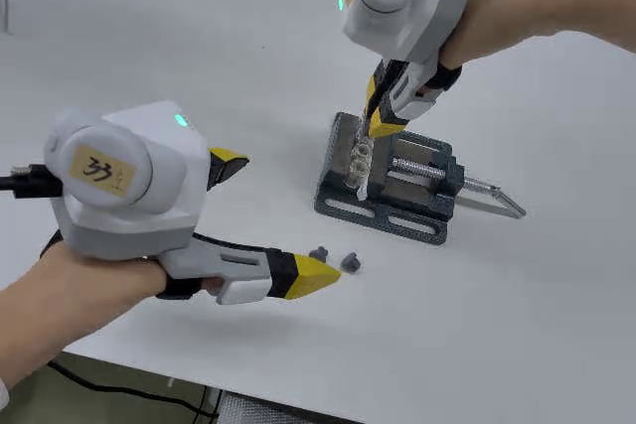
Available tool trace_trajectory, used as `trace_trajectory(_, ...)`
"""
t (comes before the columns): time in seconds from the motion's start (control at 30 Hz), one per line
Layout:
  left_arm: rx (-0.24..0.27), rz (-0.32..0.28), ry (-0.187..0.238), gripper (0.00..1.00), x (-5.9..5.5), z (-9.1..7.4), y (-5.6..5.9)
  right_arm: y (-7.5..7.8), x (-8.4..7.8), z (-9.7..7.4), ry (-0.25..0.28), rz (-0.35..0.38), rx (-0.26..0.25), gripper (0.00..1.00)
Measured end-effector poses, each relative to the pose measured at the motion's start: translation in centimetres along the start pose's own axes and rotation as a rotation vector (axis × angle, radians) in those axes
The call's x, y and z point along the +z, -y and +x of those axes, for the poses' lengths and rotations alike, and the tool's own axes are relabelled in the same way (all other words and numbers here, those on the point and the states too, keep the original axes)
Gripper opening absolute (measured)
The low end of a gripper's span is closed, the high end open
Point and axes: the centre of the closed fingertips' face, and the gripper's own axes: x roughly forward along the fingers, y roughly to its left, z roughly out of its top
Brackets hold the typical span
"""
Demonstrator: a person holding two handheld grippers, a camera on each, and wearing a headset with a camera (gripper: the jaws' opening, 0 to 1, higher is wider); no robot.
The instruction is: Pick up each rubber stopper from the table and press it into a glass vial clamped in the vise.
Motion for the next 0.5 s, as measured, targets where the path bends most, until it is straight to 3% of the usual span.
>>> trace_trajectory(0.5, -0.001, -0.001, -0.003, 0.9, -0.14, 0.12, 0.0, -0.02, 0.03, 0.13, 0.011, -0.016, 0.005, 0.12)
